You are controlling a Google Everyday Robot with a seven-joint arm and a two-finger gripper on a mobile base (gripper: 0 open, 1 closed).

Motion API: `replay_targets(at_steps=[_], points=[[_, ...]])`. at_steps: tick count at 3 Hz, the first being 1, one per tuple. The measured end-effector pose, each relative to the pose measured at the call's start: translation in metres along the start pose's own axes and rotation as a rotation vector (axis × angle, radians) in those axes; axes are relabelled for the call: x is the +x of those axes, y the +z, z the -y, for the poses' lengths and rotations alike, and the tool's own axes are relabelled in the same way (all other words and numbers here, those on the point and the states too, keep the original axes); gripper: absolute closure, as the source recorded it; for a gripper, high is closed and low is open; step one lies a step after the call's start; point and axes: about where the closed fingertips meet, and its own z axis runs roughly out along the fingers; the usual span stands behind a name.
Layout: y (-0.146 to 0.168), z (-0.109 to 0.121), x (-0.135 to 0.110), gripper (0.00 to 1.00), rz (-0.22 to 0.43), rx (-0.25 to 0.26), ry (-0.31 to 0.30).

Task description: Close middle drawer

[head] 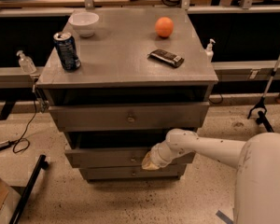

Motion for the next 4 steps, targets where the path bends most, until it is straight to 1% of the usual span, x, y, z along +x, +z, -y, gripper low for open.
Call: replay_targets(at_steps=[1,4], points=[[0.0018,-0.0014,-0.0004,0.83,0.001,-0.004,0.0],[0.0074,-0.0057,-0.0019,0.13,0.004,-0.015,-0.001]])
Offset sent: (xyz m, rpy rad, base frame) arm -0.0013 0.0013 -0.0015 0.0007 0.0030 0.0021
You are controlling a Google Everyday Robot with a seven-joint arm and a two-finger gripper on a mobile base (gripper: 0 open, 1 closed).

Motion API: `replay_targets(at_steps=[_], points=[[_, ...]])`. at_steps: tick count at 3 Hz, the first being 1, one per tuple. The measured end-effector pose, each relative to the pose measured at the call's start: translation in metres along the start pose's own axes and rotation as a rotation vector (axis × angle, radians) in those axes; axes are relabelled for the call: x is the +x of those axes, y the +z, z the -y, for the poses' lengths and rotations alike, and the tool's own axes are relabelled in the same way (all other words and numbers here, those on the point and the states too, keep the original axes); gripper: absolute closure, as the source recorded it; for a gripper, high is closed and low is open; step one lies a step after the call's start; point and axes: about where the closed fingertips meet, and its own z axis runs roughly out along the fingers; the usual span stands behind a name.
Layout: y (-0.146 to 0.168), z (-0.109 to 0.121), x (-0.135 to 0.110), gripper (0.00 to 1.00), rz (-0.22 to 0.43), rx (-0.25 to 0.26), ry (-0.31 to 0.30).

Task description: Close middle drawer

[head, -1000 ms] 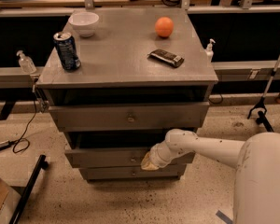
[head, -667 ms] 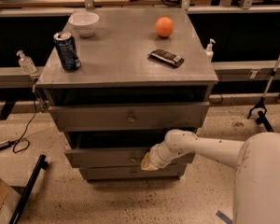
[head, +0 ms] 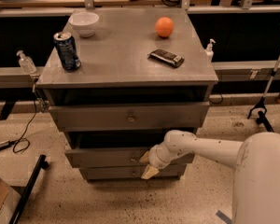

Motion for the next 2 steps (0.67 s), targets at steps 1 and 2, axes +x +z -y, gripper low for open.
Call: replay_targets(at_steps=[1,2], points=[[0.0016,-0.0018,-0.0005,0.0,0.001,-0.003,0.0],[0.0016,-0.0019,-0.0005,0.0,0.001,-0.003,0.0]])
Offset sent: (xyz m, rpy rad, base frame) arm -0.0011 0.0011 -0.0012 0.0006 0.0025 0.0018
